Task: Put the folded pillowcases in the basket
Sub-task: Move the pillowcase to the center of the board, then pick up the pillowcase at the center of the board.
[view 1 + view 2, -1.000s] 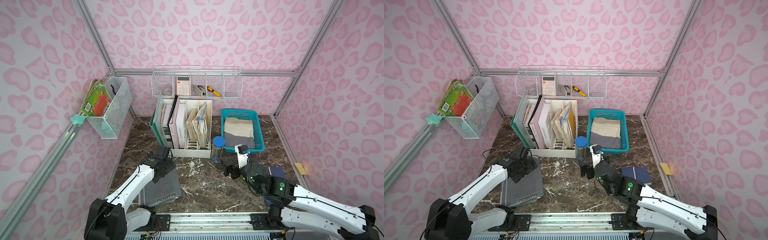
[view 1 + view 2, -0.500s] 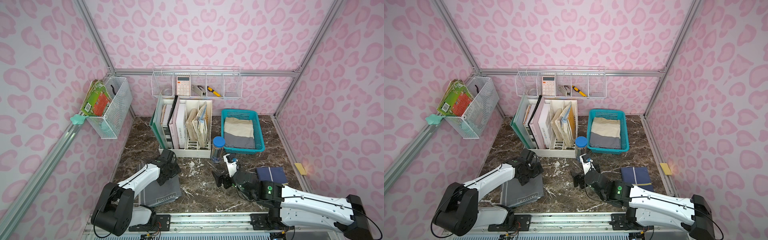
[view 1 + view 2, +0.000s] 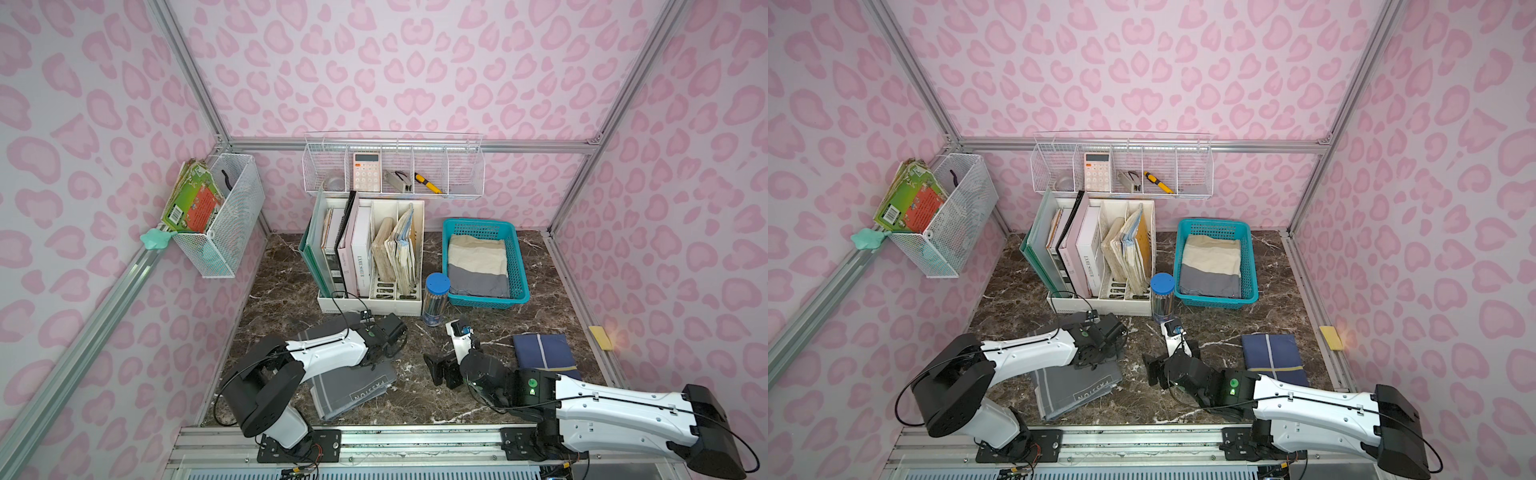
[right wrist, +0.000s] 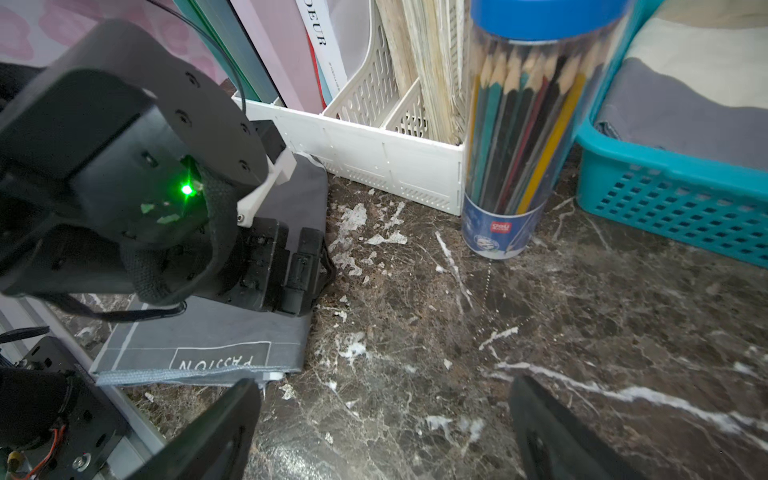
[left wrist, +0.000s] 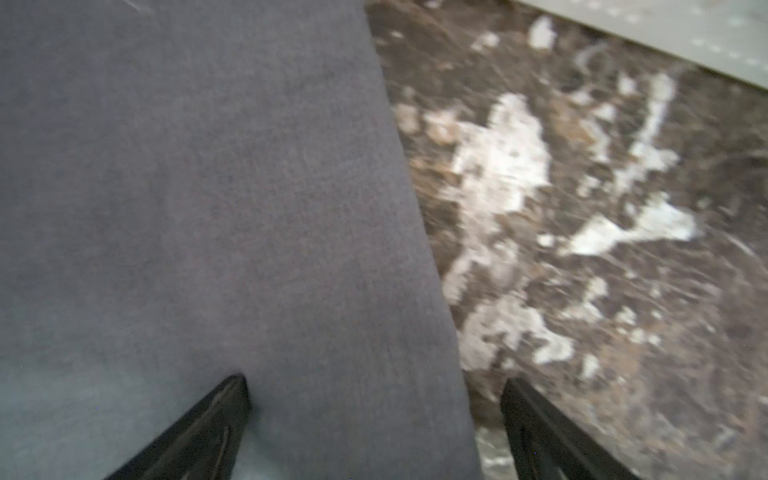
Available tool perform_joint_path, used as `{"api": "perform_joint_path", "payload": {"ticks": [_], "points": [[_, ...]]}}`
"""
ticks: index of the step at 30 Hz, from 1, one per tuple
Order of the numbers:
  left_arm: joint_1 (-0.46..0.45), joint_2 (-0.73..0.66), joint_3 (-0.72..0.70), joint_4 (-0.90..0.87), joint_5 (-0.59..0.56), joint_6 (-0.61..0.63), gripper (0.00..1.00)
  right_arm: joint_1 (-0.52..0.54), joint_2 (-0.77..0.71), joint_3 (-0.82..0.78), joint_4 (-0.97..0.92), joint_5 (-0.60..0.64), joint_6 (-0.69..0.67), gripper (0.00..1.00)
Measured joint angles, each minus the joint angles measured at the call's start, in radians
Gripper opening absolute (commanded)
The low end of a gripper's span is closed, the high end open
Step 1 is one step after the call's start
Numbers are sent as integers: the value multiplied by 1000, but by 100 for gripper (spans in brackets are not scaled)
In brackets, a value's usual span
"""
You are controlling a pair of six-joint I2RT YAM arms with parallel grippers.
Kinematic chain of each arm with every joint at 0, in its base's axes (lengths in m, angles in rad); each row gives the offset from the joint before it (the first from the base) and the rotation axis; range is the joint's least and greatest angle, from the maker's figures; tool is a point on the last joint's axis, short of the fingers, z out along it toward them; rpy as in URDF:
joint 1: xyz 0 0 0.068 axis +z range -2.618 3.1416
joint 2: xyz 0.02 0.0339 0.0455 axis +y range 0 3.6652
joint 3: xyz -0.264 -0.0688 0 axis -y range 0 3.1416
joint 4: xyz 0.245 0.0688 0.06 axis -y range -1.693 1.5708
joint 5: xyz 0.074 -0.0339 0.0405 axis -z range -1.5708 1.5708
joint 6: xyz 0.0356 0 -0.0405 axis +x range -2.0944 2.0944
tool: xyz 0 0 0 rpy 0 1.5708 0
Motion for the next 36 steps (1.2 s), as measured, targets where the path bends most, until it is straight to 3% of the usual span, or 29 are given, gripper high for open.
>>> {"api": "perform_joint_path", "payload": {"ticks": [6,9,13,21,27,30,36], "points": [[-80,5,51,26,74,-40,99,3,-23,-12,-32,23,40,95],[-87,-88,49,-5,98,-57,99,3,-21,-12,-29,26,39,93],[-72,-262,49,-114,34,-84,99,2,21,0,-21,20,19,93],[120,-670,-97,-418,-129,-186,99,-19,230,137,24,-51,-44,94],[272,-957,-202,-585,-180,-236,99,-35,420,264,18,-121,-74,94],[341,-974,-248,-601,-145,-225,98,-41,523,346,-5,-140,-76,94],[377,-835,-282,-540,-73,-181,96,-72,704,488,-64,-198,-88,94]]}}
